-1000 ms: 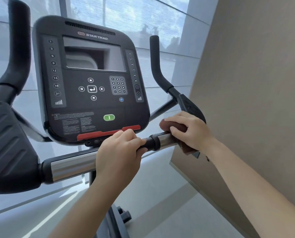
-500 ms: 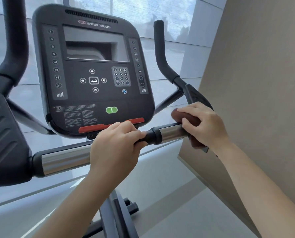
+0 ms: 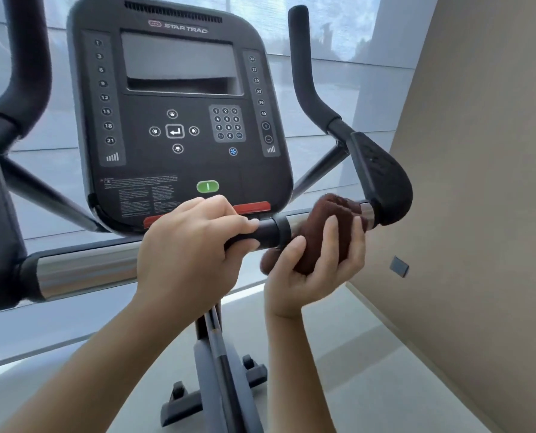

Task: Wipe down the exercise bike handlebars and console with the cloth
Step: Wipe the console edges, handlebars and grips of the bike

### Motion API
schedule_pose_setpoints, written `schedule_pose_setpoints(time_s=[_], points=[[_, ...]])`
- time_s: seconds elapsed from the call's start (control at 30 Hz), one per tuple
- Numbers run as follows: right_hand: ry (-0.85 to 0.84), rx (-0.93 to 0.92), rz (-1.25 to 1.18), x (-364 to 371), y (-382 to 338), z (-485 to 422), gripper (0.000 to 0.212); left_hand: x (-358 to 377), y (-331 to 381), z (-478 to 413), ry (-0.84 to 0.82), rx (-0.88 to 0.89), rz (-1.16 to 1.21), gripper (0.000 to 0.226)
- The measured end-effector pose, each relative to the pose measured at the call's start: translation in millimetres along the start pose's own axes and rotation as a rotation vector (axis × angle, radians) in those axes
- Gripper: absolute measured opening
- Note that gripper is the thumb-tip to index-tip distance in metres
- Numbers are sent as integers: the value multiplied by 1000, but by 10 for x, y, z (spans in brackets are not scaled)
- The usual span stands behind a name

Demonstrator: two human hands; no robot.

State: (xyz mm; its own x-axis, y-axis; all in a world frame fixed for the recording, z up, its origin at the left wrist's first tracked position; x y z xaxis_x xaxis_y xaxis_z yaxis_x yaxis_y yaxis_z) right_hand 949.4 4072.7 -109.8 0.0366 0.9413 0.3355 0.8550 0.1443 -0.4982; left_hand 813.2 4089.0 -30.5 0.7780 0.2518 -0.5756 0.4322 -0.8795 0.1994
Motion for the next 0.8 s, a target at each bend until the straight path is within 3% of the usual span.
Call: schedule_pose_setpoints(time_s=[0.2,0.33,0.47,0.57,0.7,0.8], points=[[-43,-301,2,-9,199,-137,29,1,-10,5,15,10,-8,27],[3,-213,59,-58,566,-457,30,10,-2,1,13,13,-16,23],[-29,-58,38,-55,102,-160,30,3,-1,1,26,26,-16,18],[-117,-150,2,-48,-308,128,24,-8,8,2,22,43,-7,22],[-139,-334,31,-58,-150,-43,26,-8,8,2,15,60,-4,23],[-111,-235,100,-100,250,-333,27,0,3,2,16,61,-1,14]])
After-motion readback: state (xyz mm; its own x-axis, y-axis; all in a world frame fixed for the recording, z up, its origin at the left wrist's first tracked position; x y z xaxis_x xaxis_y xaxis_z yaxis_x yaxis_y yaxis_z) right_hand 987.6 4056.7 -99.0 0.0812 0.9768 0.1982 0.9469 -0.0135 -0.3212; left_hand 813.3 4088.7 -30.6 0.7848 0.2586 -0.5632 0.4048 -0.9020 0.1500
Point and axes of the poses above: each hand's wrist, its own z-axis away from the middle knuckle, its own x-axis out of the palm, y = z × x, the point moved 5 cm from there along -z, towards the middle knuckle, and after that the axes turned 13 degrees about z, right-handed, at the moved point
